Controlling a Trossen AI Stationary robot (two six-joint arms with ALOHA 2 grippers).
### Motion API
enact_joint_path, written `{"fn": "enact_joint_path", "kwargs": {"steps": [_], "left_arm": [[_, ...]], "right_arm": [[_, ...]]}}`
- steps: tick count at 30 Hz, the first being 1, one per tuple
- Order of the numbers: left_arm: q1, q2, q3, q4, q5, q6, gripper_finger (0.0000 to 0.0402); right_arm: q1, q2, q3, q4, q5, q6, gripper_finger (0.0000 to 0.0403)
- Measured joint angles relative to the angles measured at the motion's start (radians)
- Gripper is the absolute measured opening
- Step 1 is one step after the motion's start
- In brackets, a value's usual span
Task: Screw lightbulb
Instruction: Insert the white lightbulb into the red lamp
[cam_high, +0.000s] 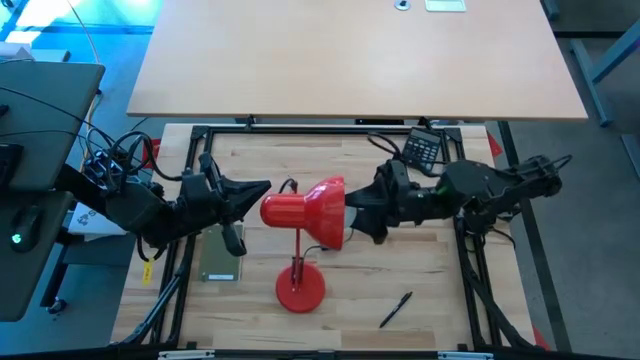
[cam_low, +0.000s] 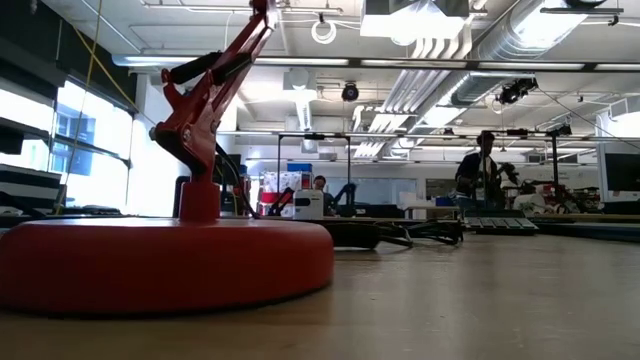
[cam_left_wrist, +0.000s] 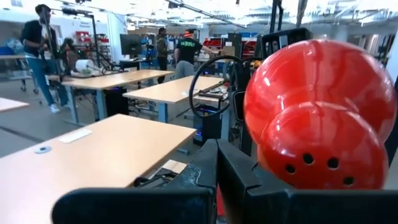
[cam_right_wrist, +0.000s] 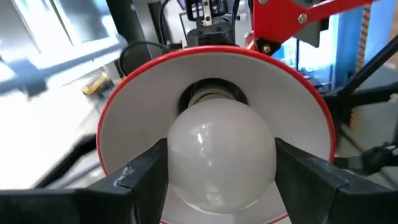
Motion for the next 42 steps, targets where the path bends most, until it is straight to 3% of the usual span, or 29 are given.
{"fn": "enact_joint_path", "kwargs": {"steps": [12,15,24,42], "left_arm": [[0.0,0.0,0.0,-0.029,-0.001,0.01,0.0],[0.0,0.0,0.0,-0.023,-0.001,0.01,0.0],[0.0,0.0,0.0,-0.02,-0.001,-0.063,0.0],[0.0,0.0,0.0,0.054,0.002,-0.29,0.0]], "right_arm": [[0.0,0.0,0.0,-0.003,0.016,-0.012,0.0243],[0.0,0.0,0.0,-0.005,0.014,-0.088,0.0243],[-0.027,-0.002,0.0,-0.024,-0.085,-0.612,0.0243],[-0.029,-0.002,0.002,-0.028,-0.09,-1.899,0.0243]]}}
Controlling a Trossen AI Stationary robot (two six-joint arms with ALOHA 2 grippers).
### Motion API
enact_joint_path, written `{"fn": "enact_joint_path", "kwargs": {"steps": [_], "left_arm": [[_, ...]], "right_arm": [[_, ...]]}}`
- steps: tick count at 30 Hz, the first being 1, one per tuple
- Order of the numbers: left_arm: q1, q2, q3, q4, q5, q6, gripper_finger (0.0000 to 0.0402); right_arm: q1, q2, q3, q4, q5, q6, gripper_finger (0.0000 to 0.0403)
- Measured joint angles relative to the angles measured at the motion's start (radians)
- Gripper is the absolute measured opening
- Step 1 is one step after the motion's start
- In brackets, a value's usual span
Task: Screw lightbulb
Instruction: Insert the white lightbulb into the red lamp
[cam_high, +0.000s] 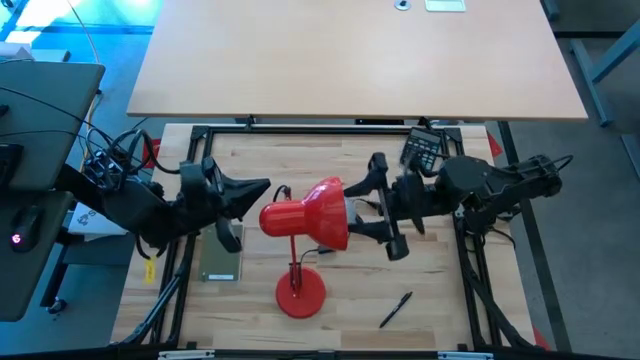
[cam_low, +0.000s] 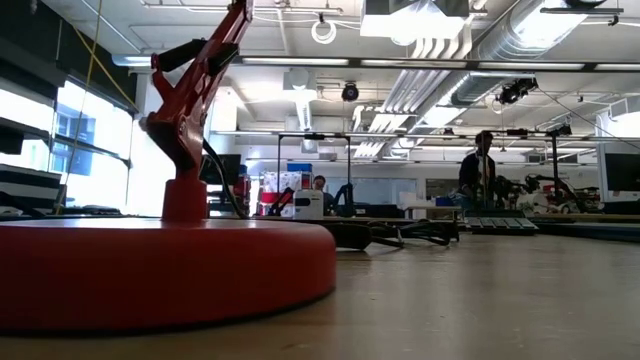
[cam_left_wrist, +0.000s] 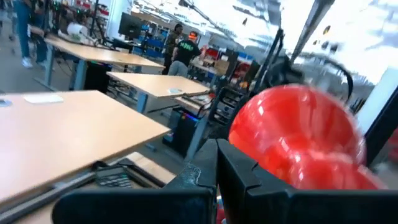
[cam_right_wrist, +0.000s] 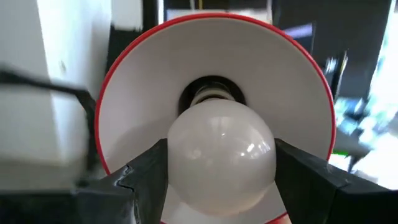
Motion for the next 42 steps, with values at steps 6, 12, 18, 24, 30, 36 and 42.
{"fn": "enact_joint_path", "kwargs": {"steps": [6,12,18,24,30,36,42], "left_arm": [[0.0,0.0,0.0,0.07,0.044,-0.094,0.0],[0.0,0.0,0.0,0.086,0.084,-0.24,0.0],[0.0,0.0,0.0,0.087,0.091,-0.356,0.0],[0.0,-0.001,0.0,0.089,0.098,-0.379,0.0],[-0.001,0.0,0.0,0.086,0.098,-0.379,0.0],[0.0,0.0,0.0,0.086,0.098,-0.379,0.0],[0.0,0.0,0.0,0.087,0.097,-0.379,0.0]], "right_arm": [[0.0,0.0,0.0,-0.003,0.0,-0.461,0.0243],[0.002,0.0,0.0,-0.006,0.033,-0.906,0.0243],[0.023,0.002,0.0,-0.005,0.201,-1.354,0.0243],[0.053,0.006,0.0,0.01,0.254,-1.516,0.0243],[0.092,0.007,0.0,0.025,0.26,-1.583,0.0243],[0.121,0.008,0.0,0.023,0.253,-1.527,0.0244],[0.148,0.007,0.0,0.021,0.253,-1.47,0.0244]]}}
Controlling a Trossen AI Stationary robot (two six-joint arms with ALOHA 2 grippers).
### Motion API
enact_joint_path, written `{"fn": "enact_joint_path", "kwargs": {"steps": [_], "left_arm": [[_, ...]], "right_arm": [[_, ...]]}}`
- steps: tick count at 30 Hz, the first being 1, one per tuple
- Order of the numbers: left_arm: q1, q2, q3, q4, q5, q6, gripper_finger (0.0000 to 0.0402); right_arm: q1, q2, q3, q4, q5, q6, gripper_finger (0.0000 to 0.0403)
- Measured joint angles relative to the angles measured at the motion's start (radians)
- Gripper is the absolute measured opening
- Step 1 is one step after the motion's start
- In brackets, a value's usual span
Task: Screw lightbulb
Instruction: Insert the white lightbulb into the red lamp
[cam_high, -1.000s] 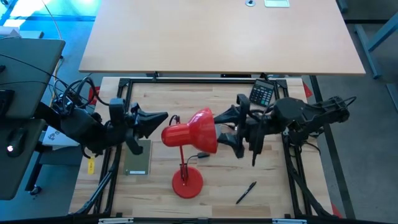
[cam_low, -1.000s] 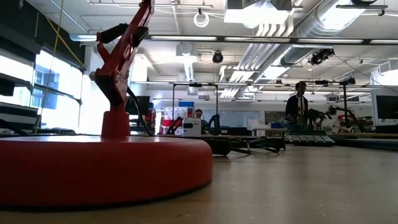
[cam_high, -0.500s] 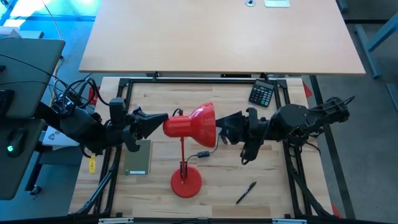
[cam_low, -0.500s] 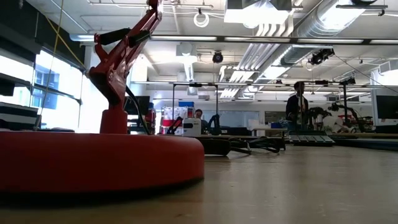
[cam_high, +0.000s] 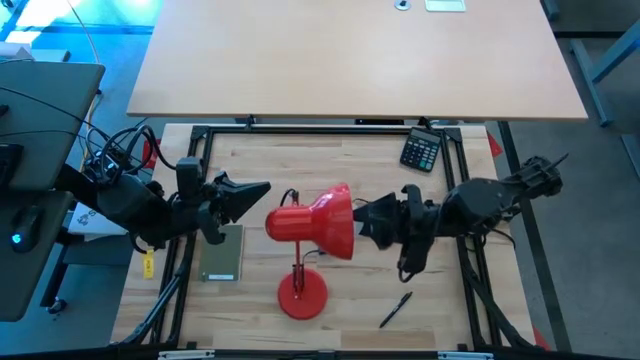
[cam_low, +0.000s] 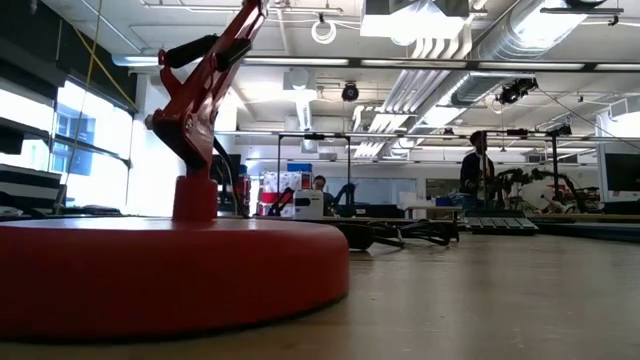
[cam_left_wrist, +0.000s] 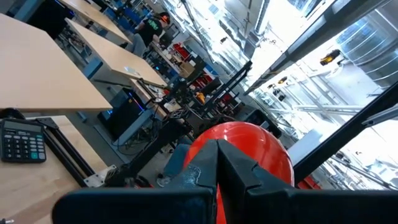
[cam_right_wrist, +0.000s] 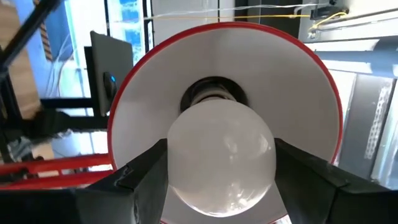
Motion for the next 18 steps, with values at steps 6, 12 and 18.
{"fn": "enact_joint_path", "kwargs": {"steps": [6,12,18], "left_arm": [[0.0,0.0,0.0,0.0,0.0,0.0,0.0],[0.0,0.0,0.0,0.001,-0.001,-0.002,0.0],[0.0,0.0,0.0,0.002,-0.001,-0.002,0.0]], "right_arm": [[0.017,0.0,0.0,-0.004,-0.004,0.039,0.0244],[0.017,0.0,0.0,-0.006,-0.008,0.061,0.0245],[0.011,0.0,0.0,-0.008,0.001,0.02,0.0272]]}}
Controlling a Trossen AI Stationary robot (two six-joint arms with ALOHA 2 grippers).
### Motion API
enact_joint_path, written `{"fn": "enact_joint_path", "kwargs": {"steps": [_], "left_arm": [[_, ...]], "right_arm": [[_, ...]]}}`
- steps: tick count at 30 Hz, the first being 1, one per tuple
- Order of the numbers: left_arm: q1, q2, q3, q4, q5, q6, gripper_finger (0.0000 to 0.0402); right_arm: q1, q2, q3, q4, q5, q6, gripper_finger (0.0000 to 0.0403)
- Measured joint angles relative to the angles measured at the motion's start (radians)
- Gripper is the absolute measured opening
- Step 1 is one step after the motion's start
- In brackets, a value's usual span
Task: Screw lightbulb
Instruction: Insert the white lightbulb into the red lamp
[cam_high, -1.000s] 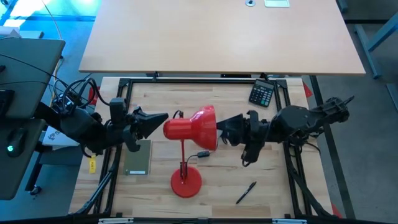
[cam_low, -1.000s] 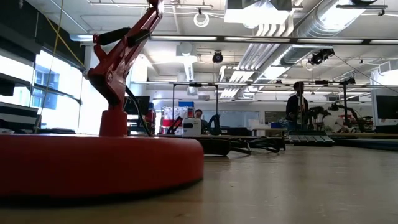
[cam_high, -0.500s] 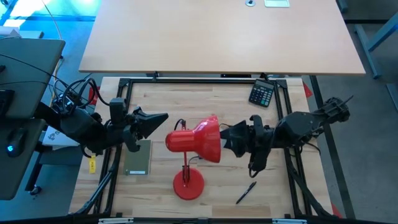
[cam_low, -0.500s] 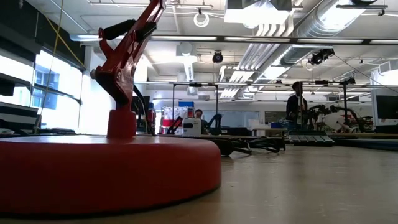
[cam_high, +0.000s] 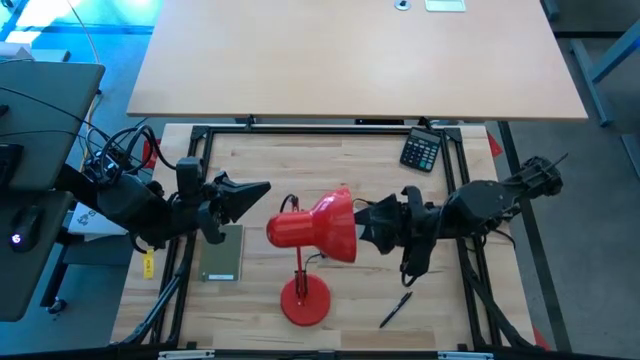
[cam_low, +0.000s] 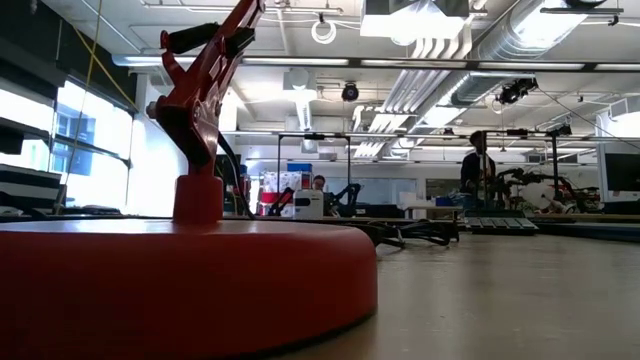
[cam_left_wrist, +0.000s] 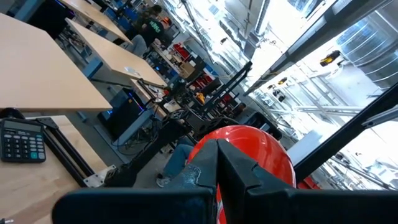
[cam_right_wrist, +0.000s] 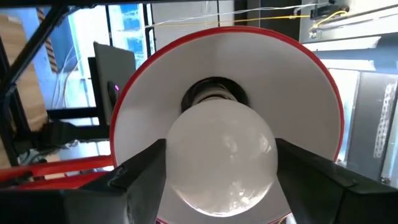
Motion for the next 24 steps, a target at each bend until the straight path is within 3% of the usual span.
{"fn": "enact_joint_path", "kwargs": {"steps": [6,16,24], "left_arm": [[0.0,-0.001,0.0,0.0,-0.002,0.02,0.0],[-0.082,-0.053,0.0,-0.069,0.008,0.132,0.0],[-0.221,-0.068,0.0,-0.16,-0.188,0.12,0.0]], "right_arm": [[0.0,0.013,0.0,0.005,0.069,-0.052,0.031],[0.004,0.014,-0.001,0.045,0.054,-0.046,0.0316],[0.031,0.014,-0.001,0.044,0.125,-0.035,0.0317]]}}
